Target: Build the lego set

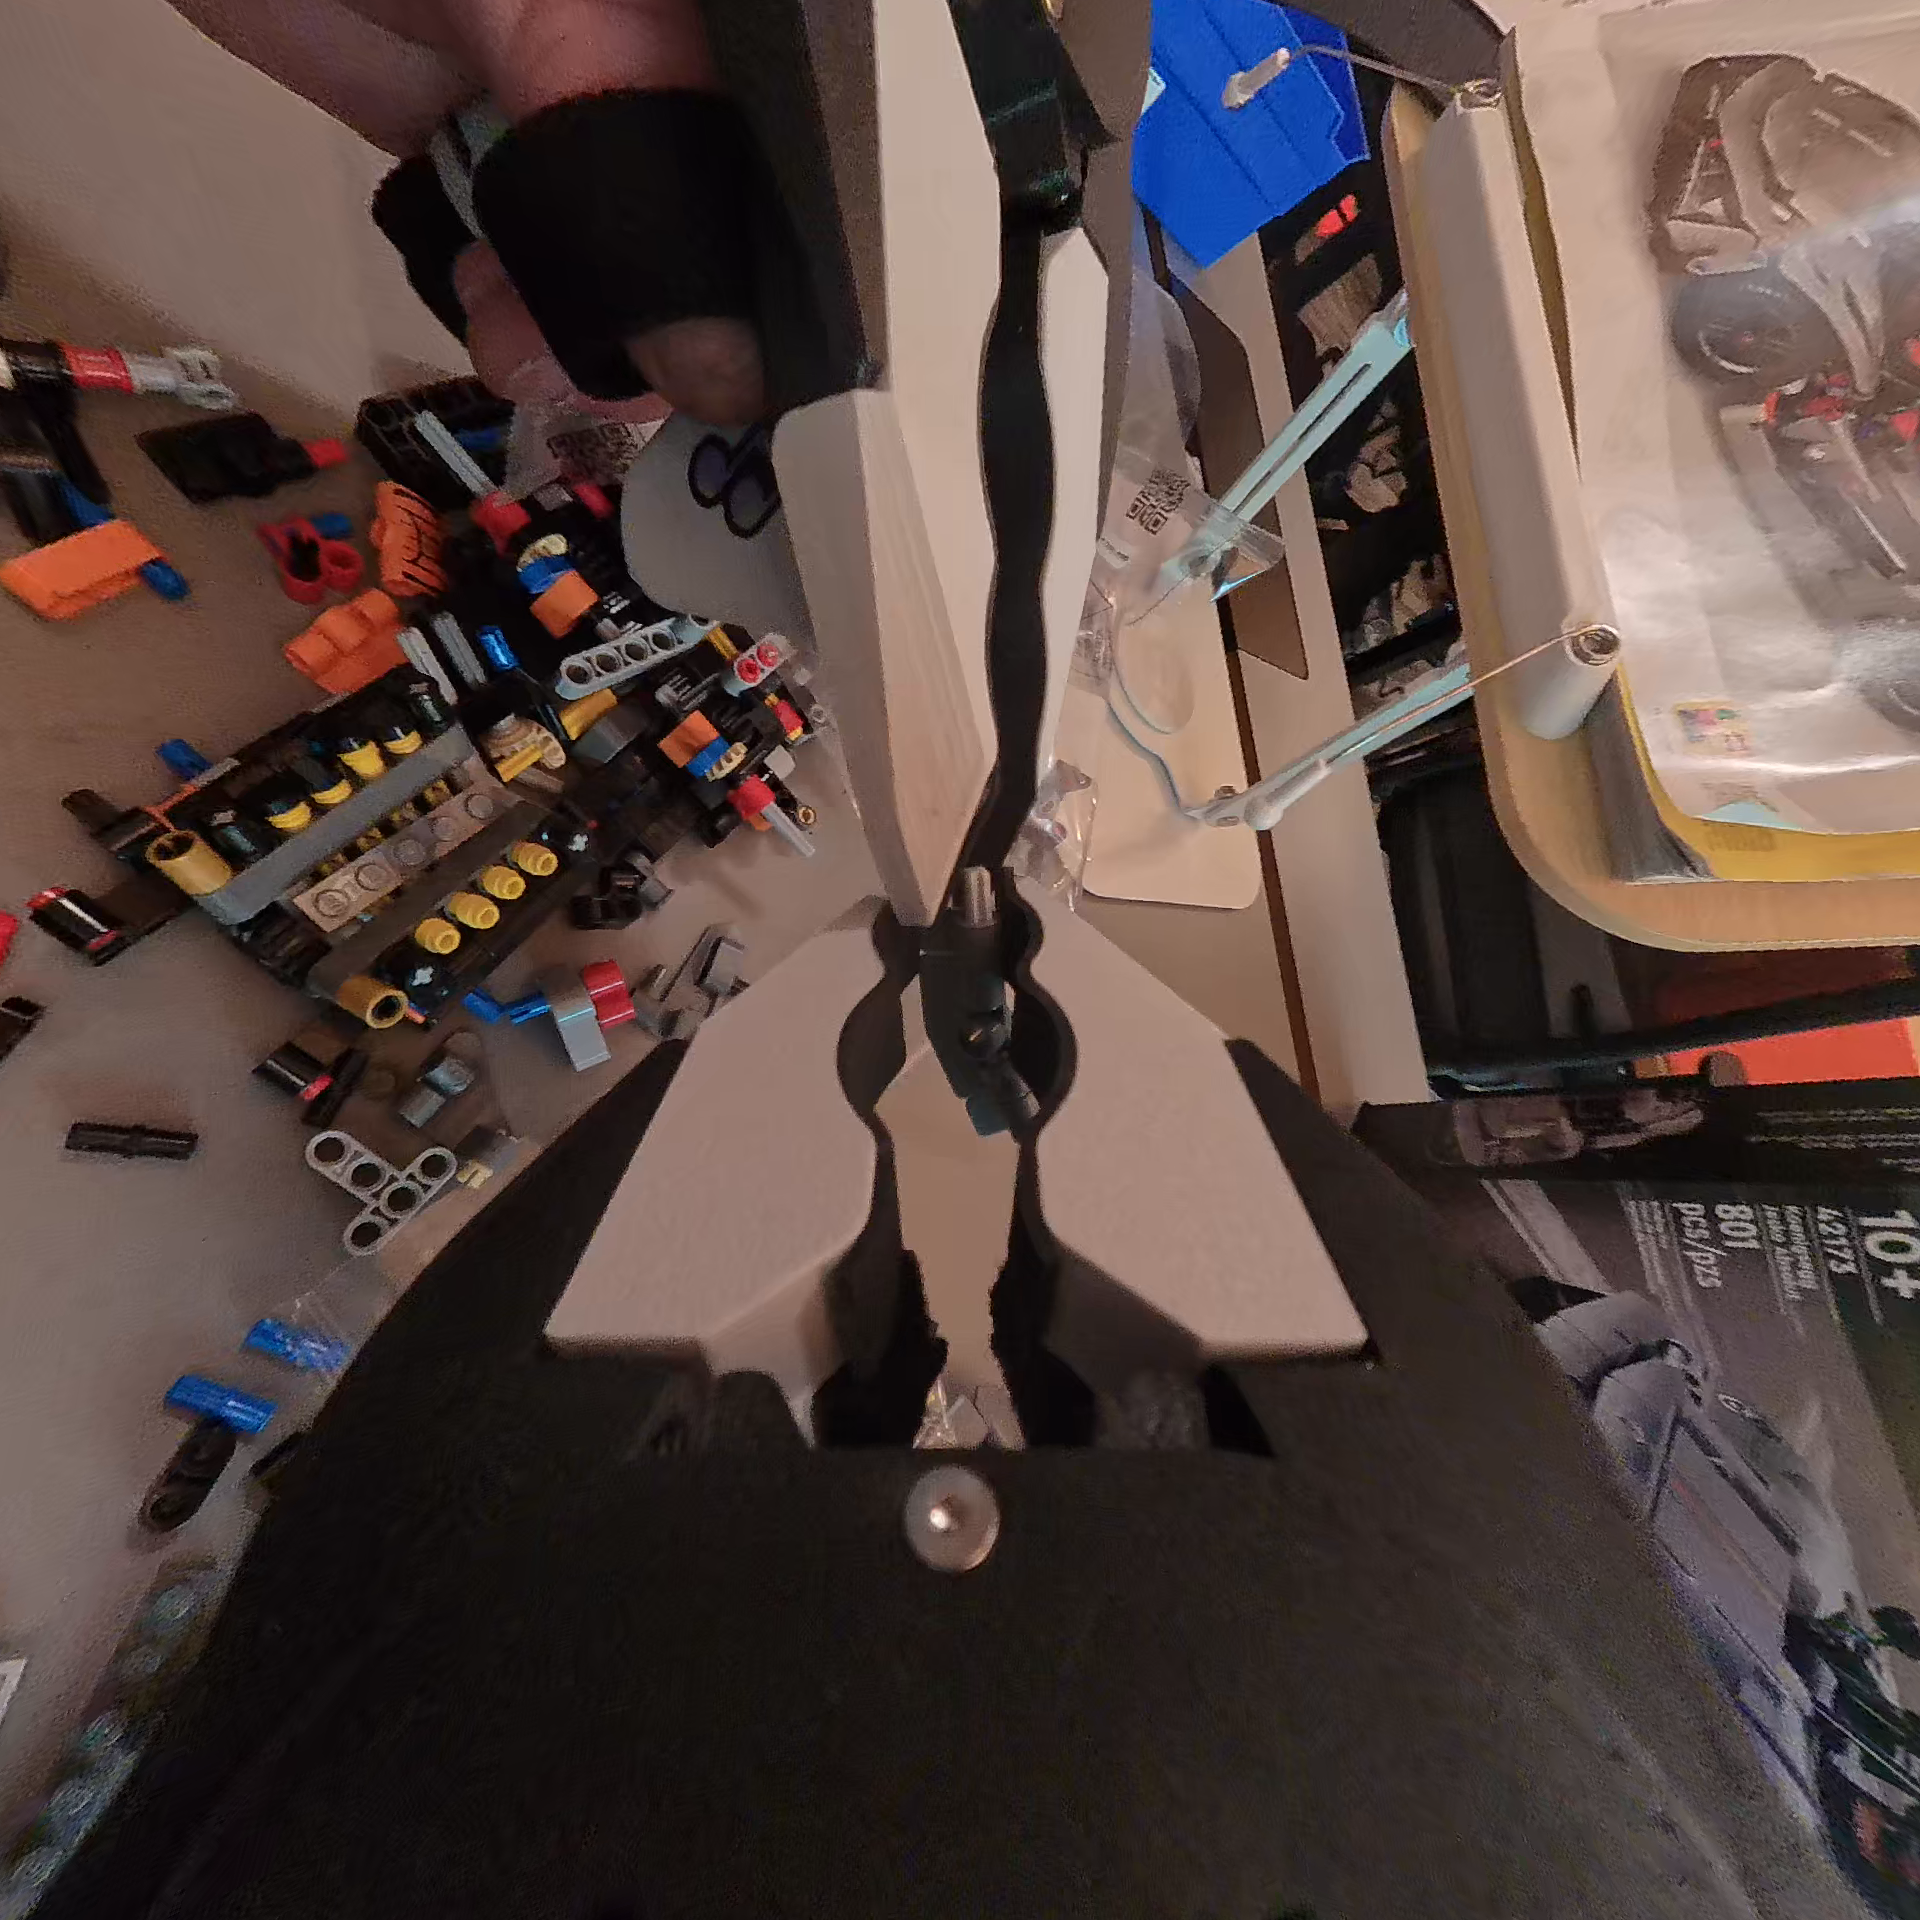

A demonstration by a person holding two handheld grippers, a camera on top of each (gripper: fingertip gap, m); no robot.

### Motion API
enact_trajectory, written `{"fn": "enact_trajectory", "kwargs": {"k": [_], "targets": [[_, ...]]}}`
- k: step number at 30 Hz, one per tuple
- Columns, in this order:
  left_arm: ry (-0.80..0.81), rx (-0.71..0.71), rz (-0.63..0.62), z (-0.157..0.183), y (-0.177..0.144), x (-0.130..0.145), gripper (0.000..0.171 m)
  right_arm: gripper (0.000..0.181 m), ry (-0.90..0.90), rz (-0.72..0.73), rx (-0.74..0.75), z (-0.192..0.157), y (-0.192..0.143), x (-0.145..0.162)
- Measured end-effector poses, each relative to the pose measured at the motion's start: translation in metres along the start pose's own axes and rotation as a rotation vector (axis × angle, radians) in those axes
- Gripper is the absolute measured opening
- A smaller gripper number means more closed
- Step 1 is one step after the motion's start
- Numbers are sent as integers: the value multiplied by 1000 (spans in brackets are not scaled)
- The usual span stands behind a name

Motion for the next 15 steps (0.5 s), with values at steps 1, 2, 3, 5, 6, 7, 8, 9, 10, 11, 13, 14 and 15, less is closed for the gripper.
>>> {"fn": "enact_trajectory", "kwargs": {"k": [1,2,3,5,6,7,8,9,10,11,13,14,15], "targets": [[-9,0,1,0,1,0,12,11,-6,-5,10,0,0,0],[-13,-2,2,0,2,1,11,11,-8,-9,15,0,1,0],[-15,-12,5,-1,3,1,6,11,-8,-9,19,1,1,-1],[-35,2,11,0,4,0,4,11,-11,-7,31,2,0,-1],[-40,5,12,0,4,0,3,11,-15,-9,36,2,0,-2],[-36,3,19,1,4,-1,3,11,-18,-6,40,2,0,-2],[-34,5,19,1,4,-2,0,11,-17,-2,45,3,0,-3],[-35,4,18,1,3,-2,0,12,-14,4,45,3,0,-3],[-36,-2,23,0,3,-3,0,13,-7,9,40,3,0,-2],[-41,2,29,0,1,-4,0,17,1,10,31,3,0,0],[-64,26,46,-1,-4,-6,0,17,13,-4,31,6,-1,6],[-72,37,55,-2,-6,-7,0,17,21,-1,33,7,-2,8],[-76,53,57,-2,-7,-8,0,17,31,12,30,8,-4,8]]}}
Point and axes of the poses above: each gripper's, where its closed fingertips meet, y out along the fingers, x out of its underside, z = x × y across the jaws, the point moved 5 cm from there along -y, back along the fingers, and after that the axes turned 10 degrees about -x, right-handed, at the moved point
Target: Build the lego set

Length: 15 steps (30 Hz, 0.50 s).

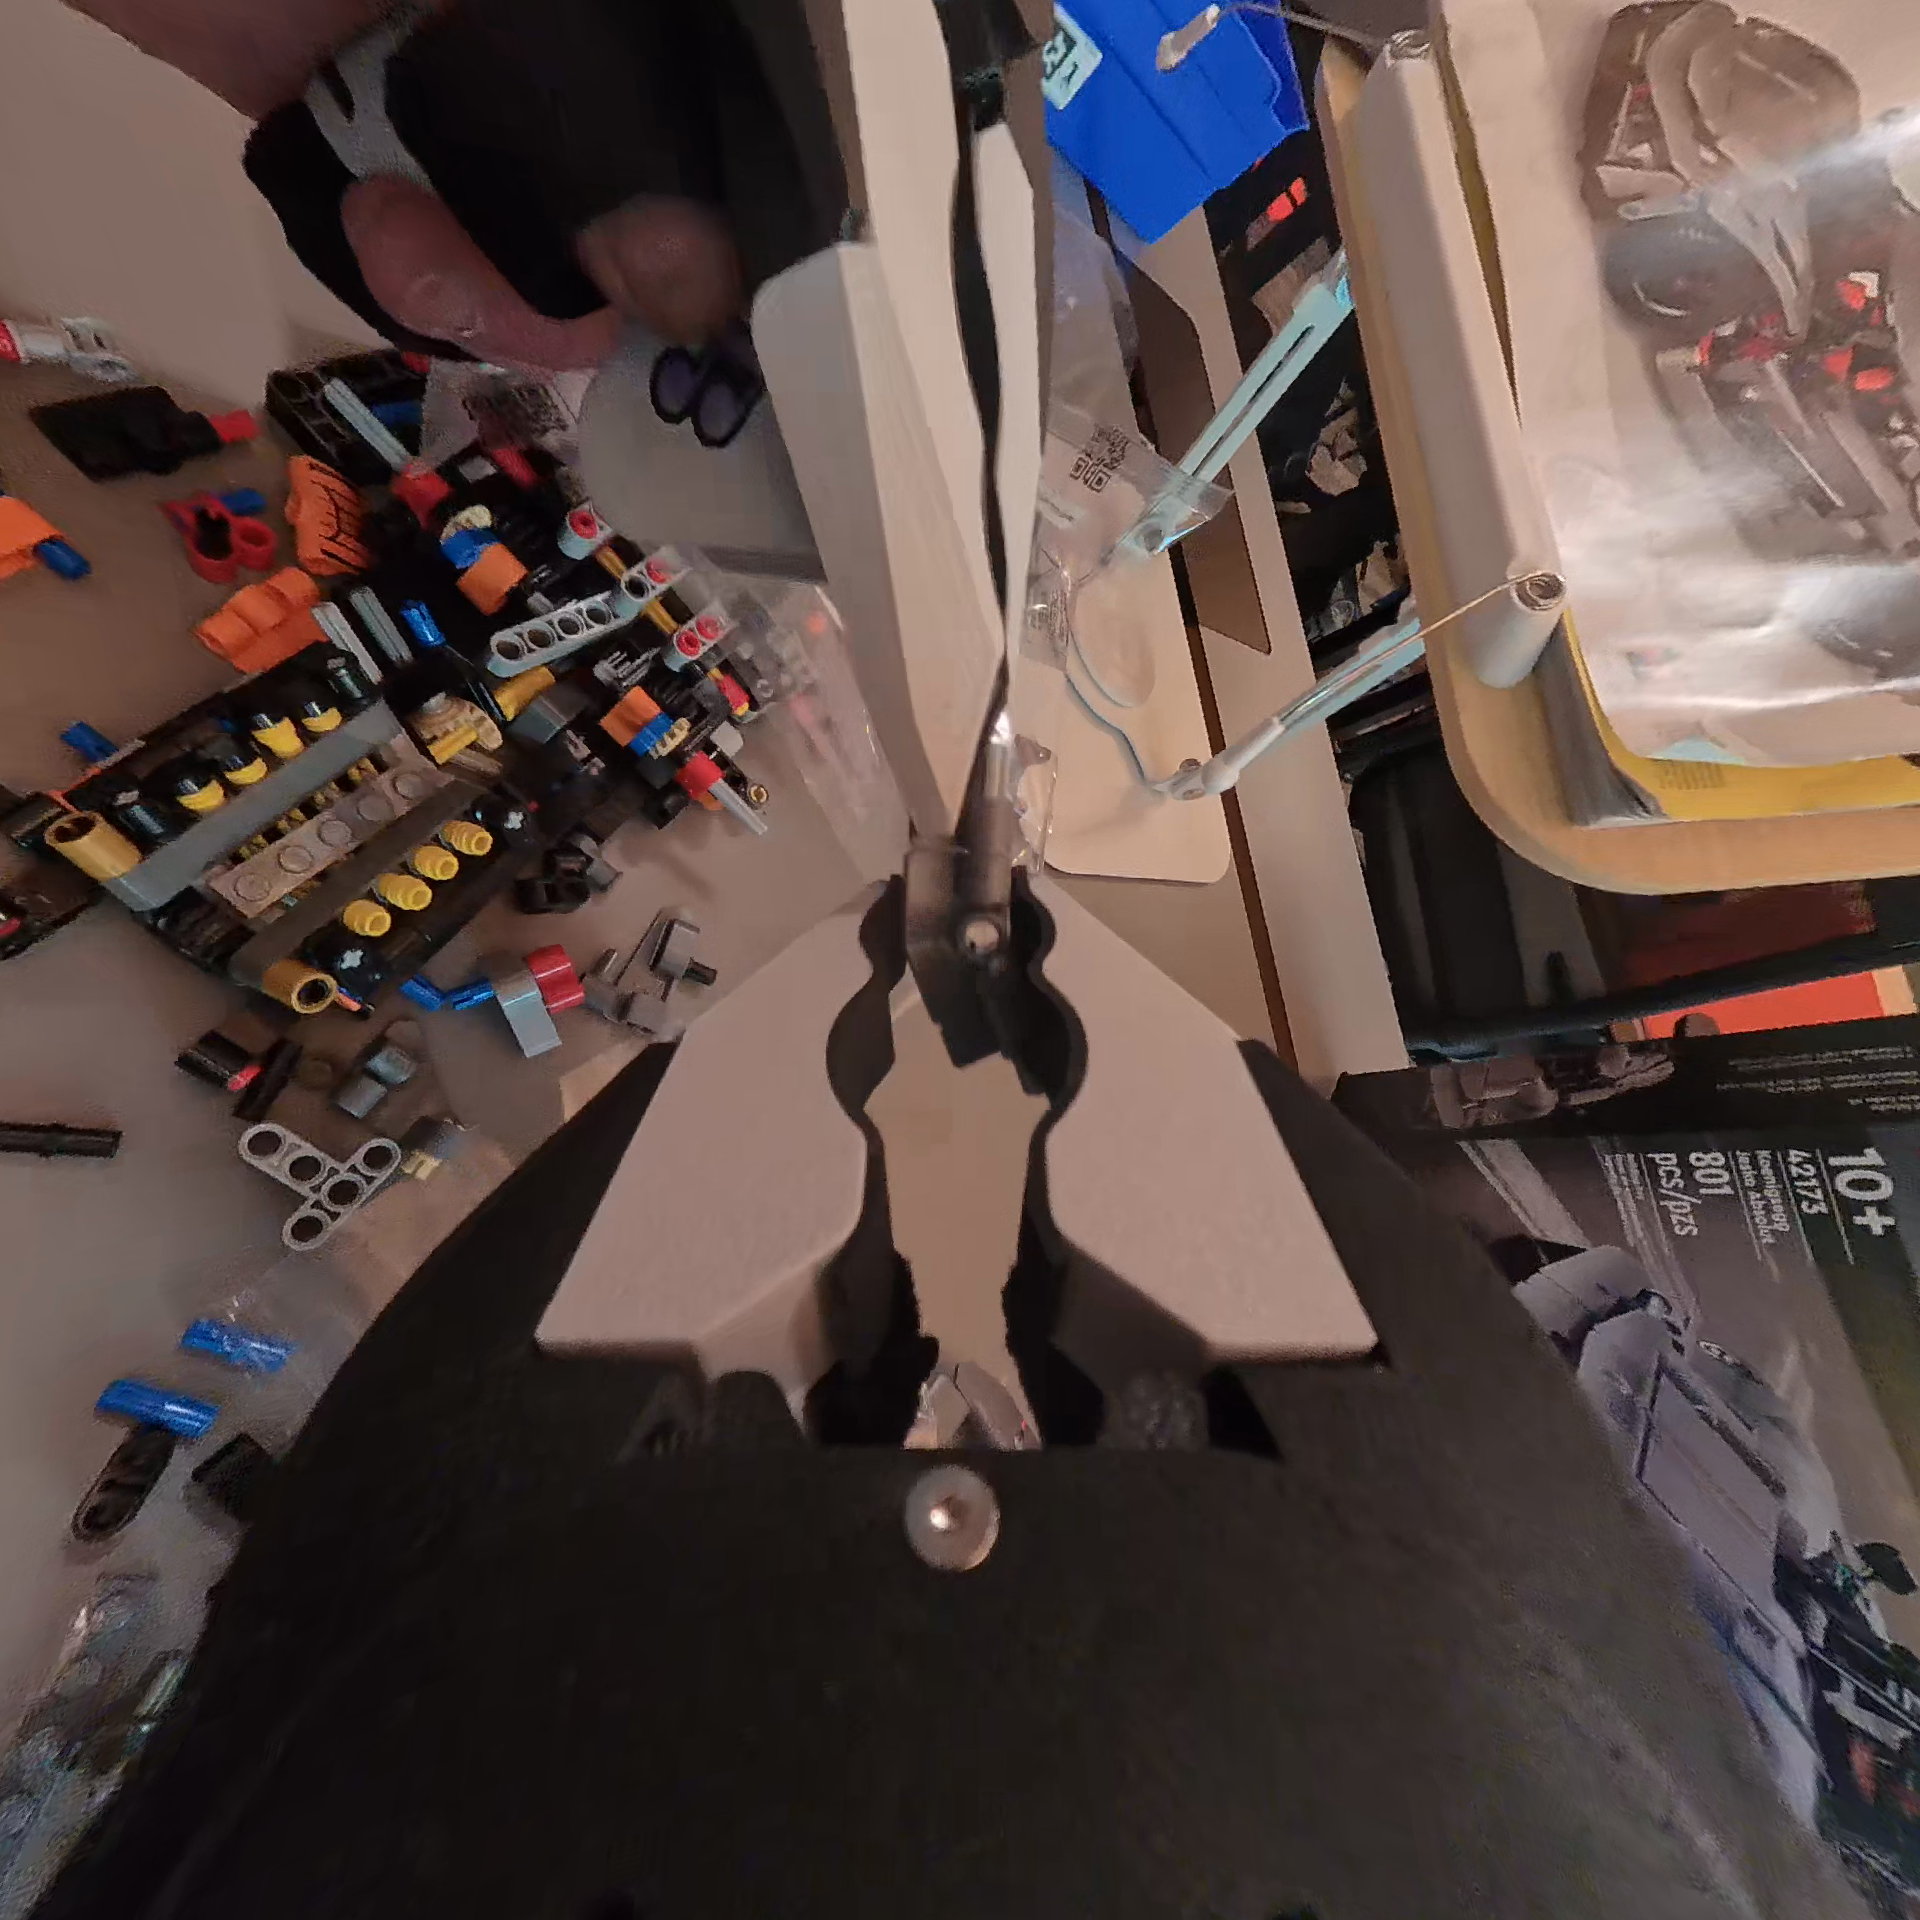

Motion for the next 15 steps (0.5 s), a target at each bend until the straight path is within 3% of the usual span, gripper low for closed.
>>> {"fn": "enact_trajectory", "kwargs": {"k": [15], "targets": [[40,0,-28,6,4,2,0,9,32,53,-89,-6,-3,-4]]}}
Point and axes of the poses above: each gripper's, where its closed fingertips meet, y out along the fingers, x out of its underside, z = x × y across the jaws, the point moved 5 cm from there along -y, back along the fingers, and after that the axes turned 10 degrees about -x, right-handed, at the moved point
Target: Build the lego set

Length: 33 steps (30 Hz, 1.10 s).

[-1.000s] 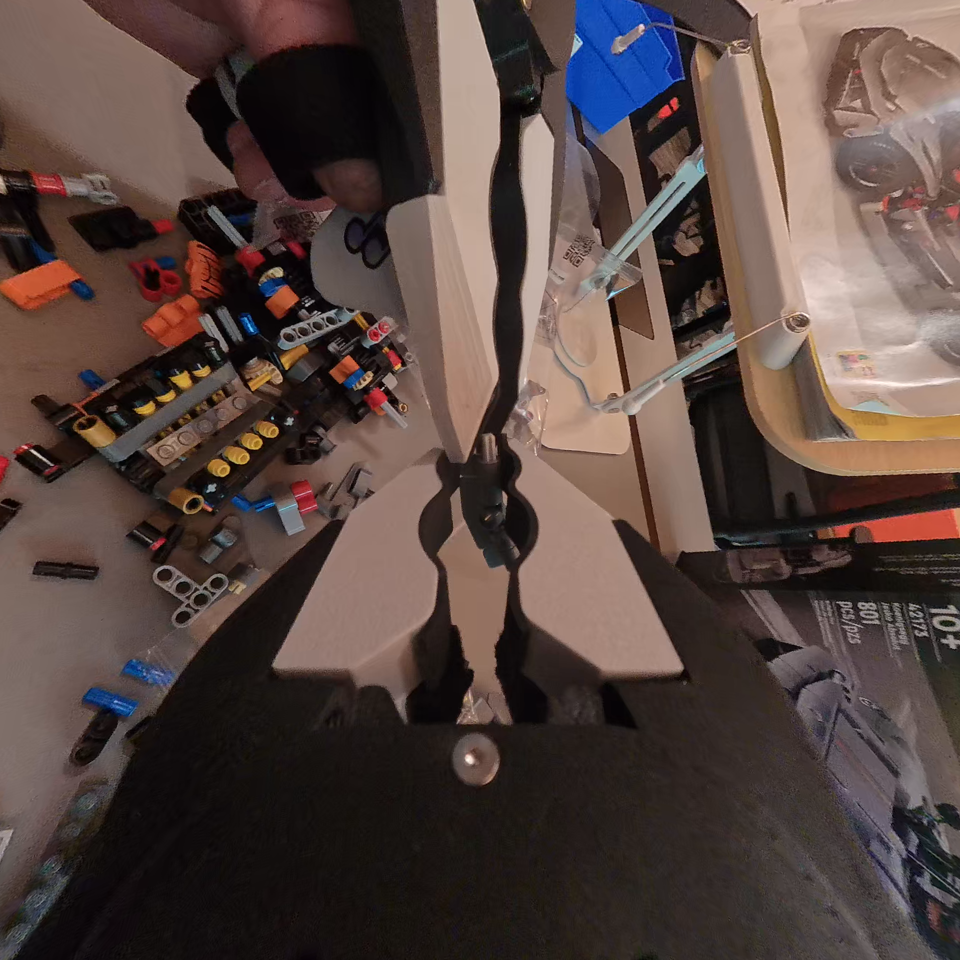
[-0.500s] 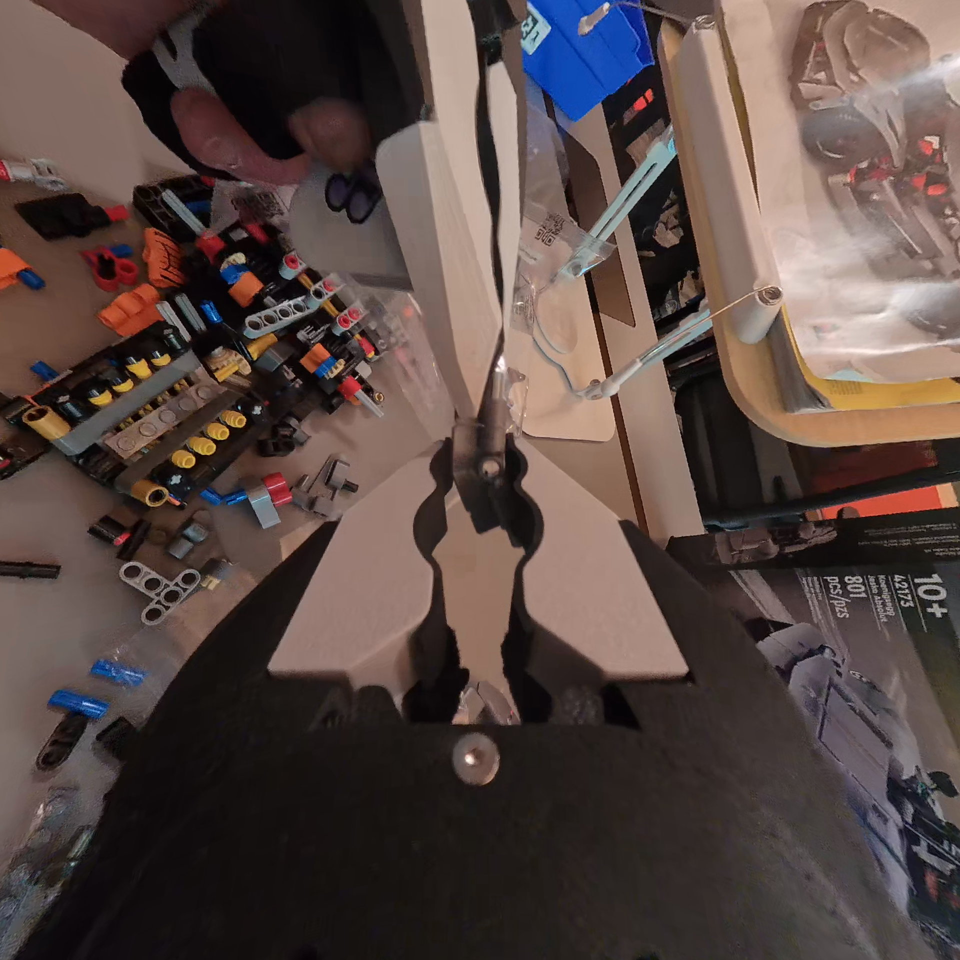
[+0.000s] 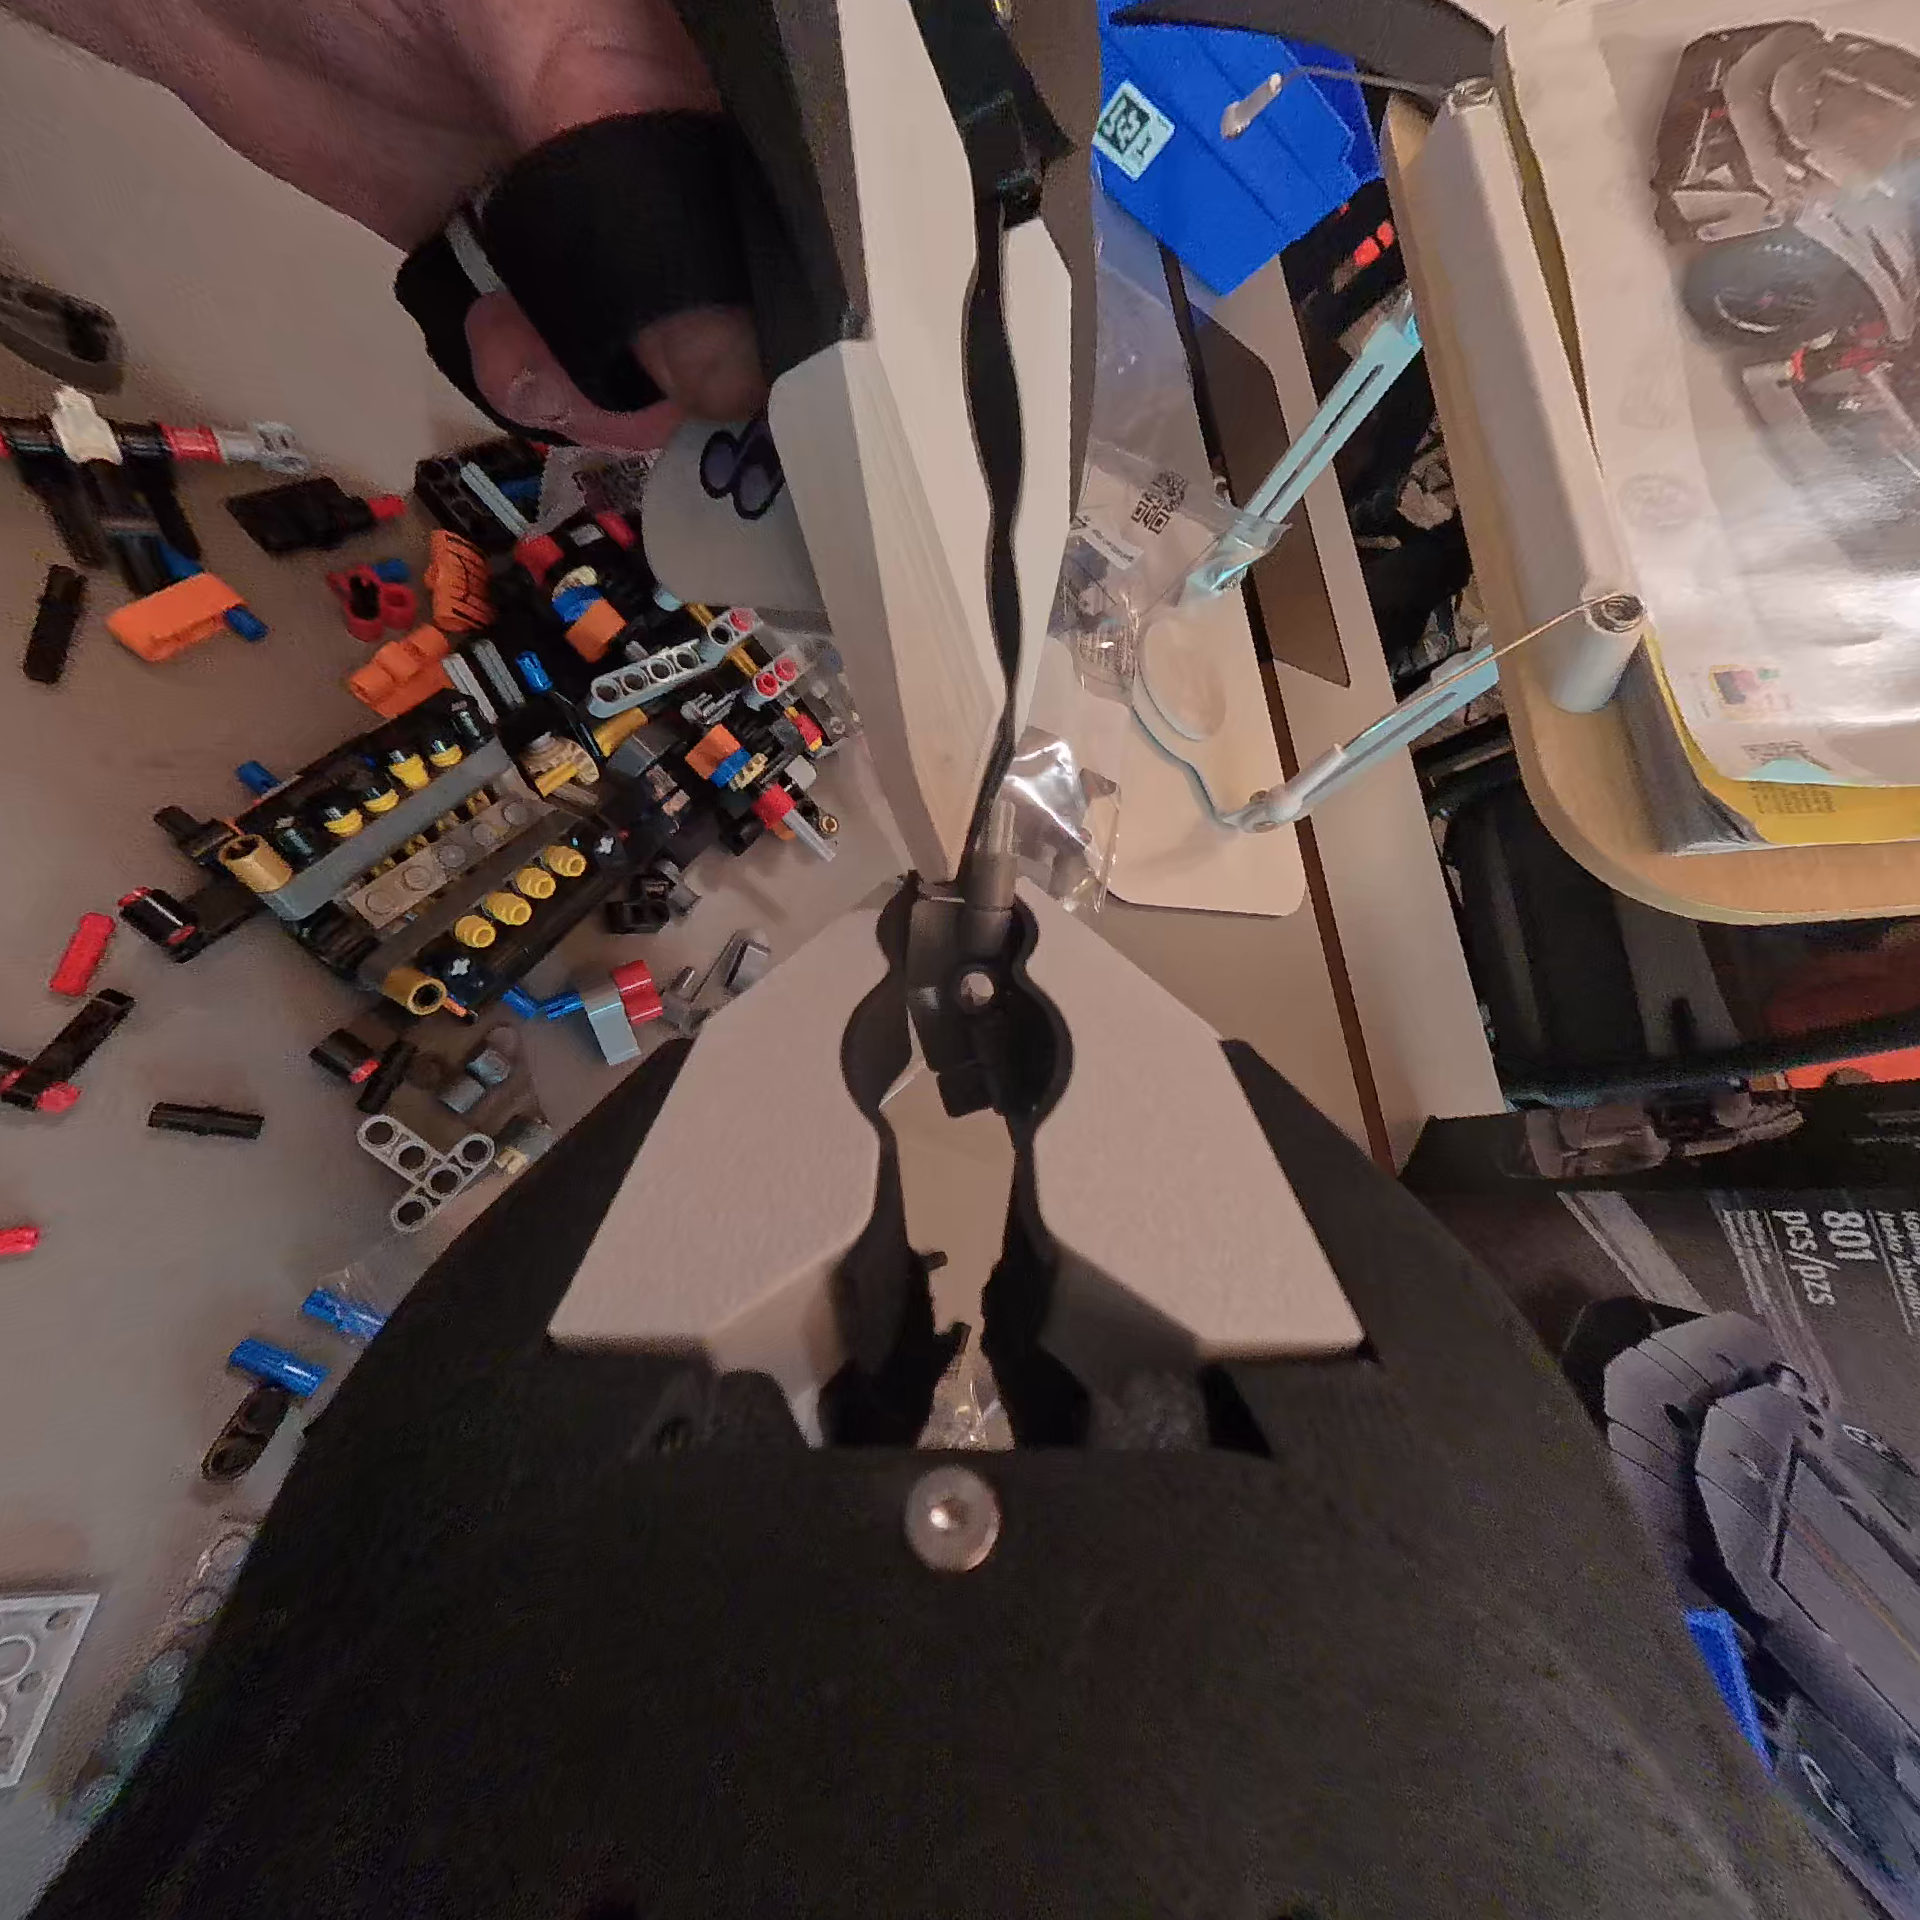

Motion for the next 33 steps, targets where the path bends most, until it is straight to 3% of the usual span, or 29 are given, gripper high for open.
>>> {"fn": "enact_trajectory", "kwargs": {"k": [3,5,7,9,14,15,16,19,27,33], "targets": [[14,-40,13,-3,-7,-4,0,9,3,-18,-1,1,-1,4],[-44,-38,126,-12,-35,-20,0,8,24,-175,67,12,-4,30],[-38,-76,140,-21,-55,-24,0,8,108,-44,48,18,-15,29],[-39,-54,66,-21,-48,-14,0,8,139,39,33,19,-23,19],[53,-57,-177,-5,-1,21,0,8,93,-74,3,11,-5,30],[56,-66,-205,-5,4,24,2,8,90,-91,4,11,-4,33],[46,-80,-222,-7,7,27,17,8,88,-85,6,11,-5,32],[-18,-39,-196,-7,5,24,21,8,96,-24,8,12,-14,24],[5,-37,-43,-5,-3,5,23,8,0,0,16,1,-6,6],[-9,16,-49,4,5,6,27,8,-27,-4,14,-3,1,2]]}}
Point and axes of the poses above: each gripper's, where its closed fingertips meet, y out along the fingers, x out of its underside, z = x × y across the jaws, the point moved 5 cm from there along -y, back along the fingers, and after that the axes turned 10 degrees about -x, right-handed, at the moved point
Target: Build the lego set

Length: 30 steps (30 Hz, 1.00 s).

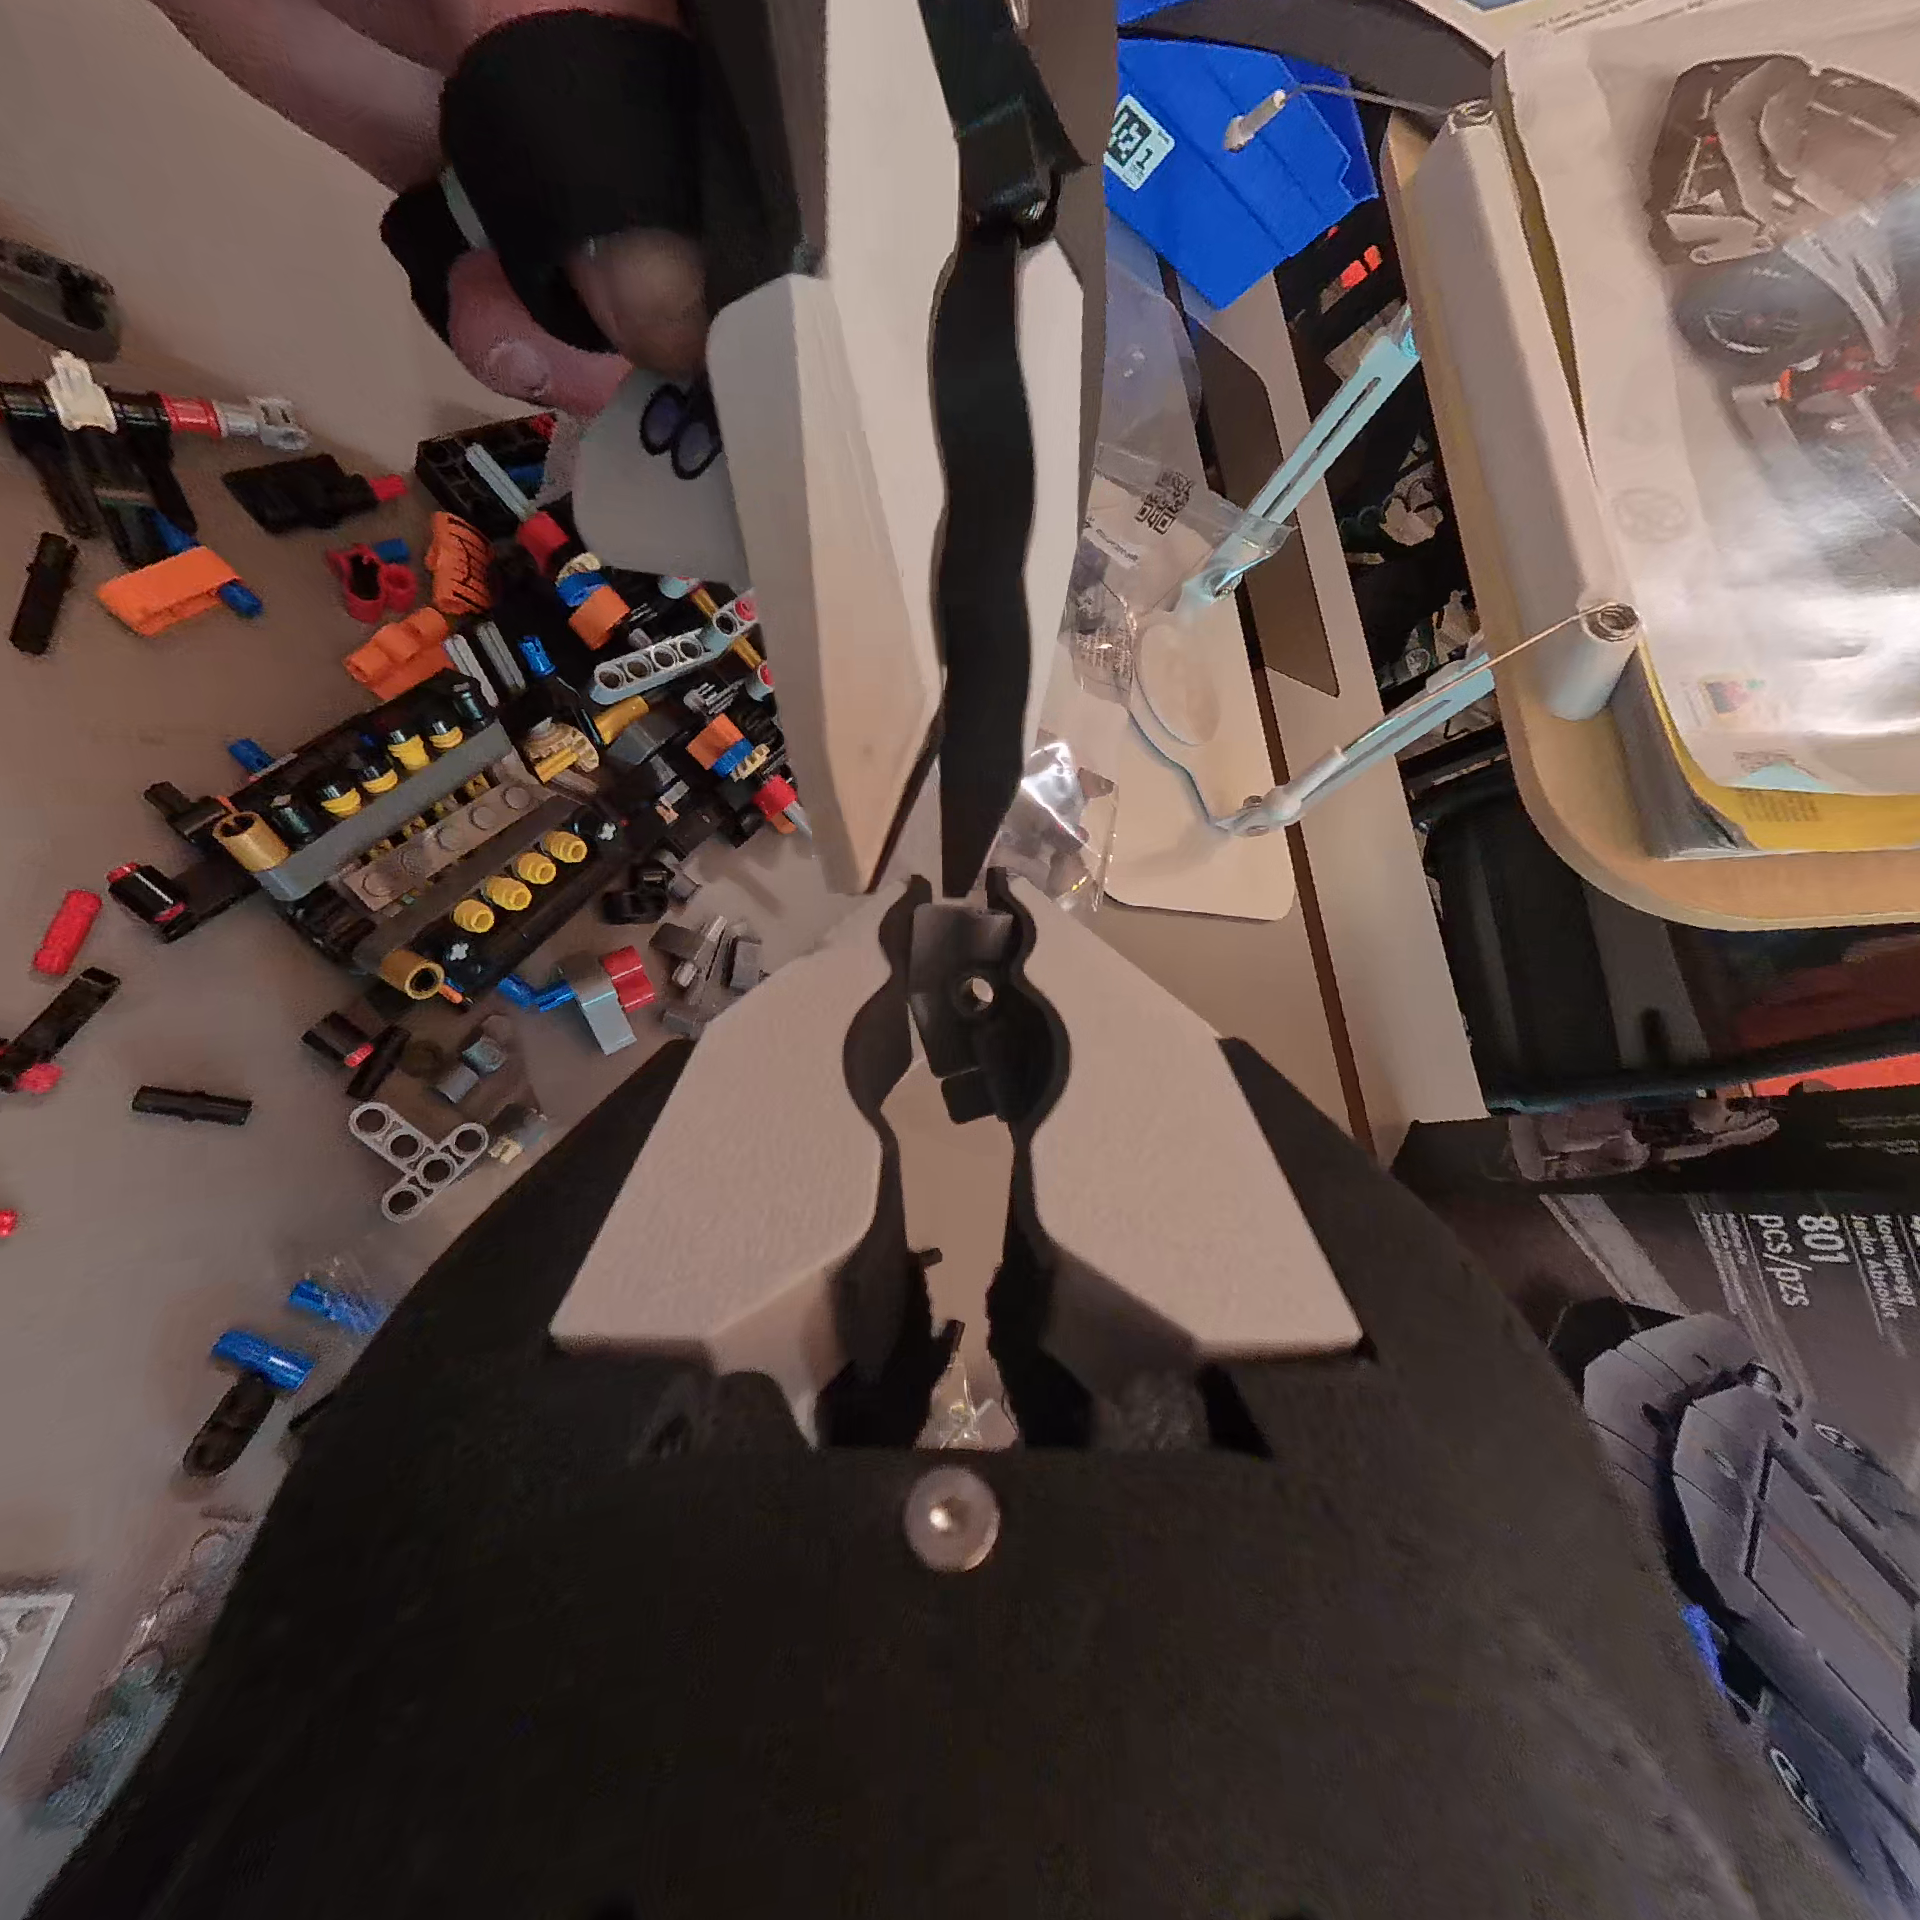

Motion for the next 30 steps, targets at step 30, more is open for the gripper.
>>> {"fn": "enact_trajectory", "kwargs": {"k": [30], "targets": [[-39,-112,51,-11,-1,-3,9,8,40,-6,52,5,5,-3]]}}
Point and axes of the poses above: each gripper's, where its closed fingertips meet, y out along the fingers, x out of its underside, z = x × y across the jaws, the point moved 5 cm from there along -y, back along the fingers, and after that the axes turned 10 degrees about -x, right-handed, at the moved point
